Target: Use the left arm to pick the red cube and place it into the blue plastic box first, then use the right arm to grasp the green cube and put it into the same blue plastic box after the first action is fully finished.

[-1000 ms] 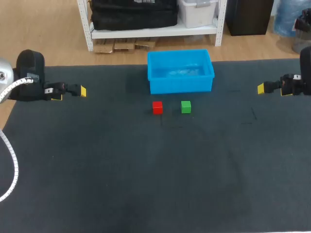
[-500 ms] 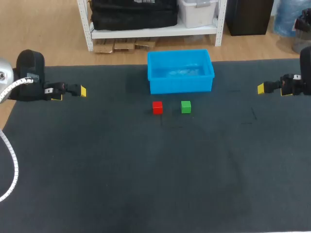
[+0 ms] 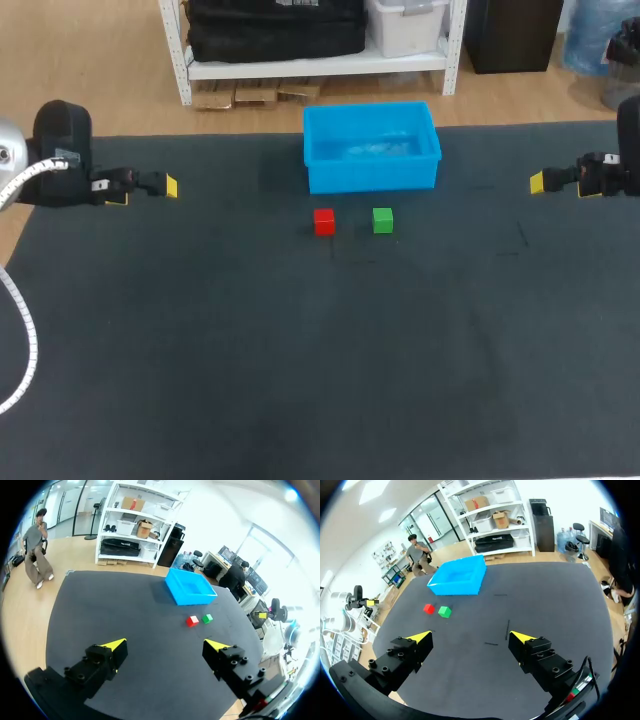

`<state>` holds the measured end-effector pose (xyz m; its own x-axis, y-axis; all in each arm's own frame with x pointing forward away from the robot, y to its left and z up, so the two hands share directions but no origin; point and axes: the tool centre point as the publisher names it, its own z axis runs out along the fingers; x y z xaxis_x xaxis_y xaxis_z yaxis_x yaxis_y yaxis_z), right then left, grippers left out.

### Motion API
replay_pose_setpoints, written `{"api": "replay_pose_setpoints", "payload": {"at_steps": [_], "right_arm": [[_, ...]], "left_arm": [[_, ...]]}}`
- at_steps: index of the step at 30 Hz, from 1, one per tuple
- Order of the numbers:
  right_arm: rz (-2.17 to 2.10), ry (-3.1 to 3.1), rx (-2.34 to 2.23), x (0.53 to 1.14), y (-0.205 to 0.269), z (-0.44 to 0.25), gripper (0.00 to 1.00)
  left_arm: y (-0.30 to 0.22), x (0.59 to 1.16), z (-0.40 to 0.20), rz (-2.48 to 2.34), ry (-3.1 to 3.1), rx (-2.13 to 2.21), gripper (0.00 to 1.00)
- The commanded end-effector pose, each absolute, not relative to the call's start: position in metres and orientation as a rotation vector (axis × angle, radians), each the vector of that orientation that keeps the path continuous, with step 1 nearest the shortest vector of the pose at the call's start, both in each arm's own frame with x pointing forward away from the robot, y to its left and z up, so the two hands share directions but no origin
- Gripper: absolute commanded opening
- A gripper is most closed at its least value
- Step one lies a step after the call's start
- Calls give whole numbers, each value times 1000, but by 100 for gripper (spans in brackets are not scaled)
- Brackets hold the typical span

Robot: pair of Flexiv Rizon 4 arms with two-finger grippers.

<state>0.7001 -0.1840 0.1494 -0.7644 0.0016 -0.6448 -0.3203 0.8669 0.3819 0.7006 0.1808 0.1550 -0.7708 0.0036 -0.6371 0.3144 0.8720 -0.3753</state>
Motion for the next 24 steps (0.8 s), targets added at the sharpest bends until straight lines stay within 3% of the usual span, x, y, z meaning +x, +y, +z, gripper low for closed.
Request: {"api": "replay_pose_setpoints", "payload": {"at_steps": [1,24], "right_arm": [[634,2372,-230,700,-184,149,100],[634,2372,-230,700,-184,149,100]], "left_arm": [[177,700,158,-616,2392,227,100],[128,721,168,-586,2421,268,100]]}}
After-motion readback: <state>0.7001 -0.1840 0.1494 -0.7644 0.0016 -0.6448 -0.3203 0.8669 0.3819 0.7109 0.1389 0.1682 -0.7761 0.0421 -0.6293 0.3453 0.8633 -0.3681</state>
